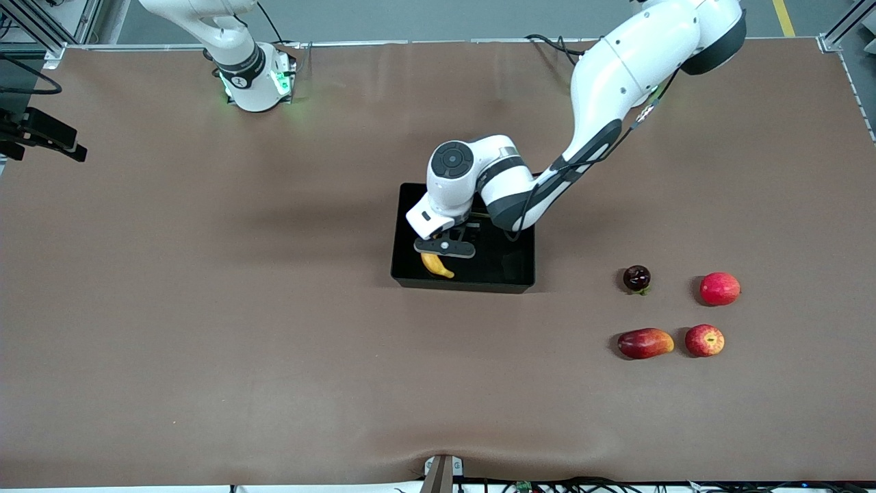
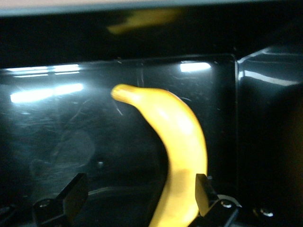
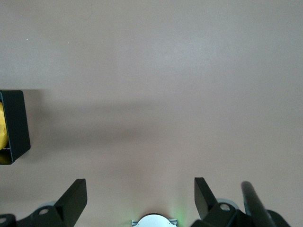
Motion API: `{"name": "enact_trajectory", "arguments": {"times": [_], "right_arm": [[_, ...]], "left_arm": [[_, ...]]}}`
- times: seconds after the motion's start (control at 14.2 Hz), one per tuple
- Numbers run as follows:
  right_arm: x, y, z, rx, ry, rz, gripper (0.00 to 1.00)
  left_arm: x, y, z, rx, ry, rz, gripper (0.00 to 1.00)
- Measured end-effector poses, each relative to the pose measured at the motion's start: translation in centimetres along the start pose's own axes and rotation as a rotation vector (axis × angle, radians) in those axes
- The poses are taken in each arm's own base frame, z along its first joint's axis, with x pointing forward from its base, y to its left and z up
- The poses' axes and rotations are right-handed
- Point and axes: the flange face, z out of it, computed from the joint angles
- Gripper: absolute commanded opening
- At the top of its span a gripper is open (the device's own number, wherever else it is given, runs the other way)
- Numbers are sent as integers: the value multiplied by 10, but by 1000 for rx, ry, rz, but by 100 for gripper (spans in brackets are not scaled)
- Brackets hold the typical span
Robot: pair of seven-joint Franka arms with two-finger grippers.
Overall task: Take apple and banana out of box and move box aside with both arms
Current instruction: 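Move the left gripper back into the box over the banana, then grasp the yellow banana with the left gripper and lift it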
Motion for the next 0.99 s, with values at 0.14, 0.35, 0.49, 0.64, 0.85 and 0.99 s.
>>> {"name": "enact_trajectory", "arguments": {"times": [0.14, 0.35, 0.49, 0.64, 0.85, 0.99], "right_arm": [[0, 0, 0, 0, 0, 0, 100], [0, 0, 0, 0, 0, 0, 100], [0, 0, 0, 0, 0, 0, 100], [0, 0, 0, 0, 0, 0, 100], [0, -1, 0, 1, 0, -1, 100], [5, -1, 7, 0, -15, -2, 100]], "left_arm": [[-4, 5, 7, -11, -7, 6, 100], [-8, 10, 17, -33, -11, -3, 100], [-9, 8, 26, -23, -14, -13, 100], [-9, 4, 37, -3, -12, -18, 100], [-15, 10, 50, -13, -9, -51, 82], [-16, 13, 49, -15, -4, -56, 43]]}}
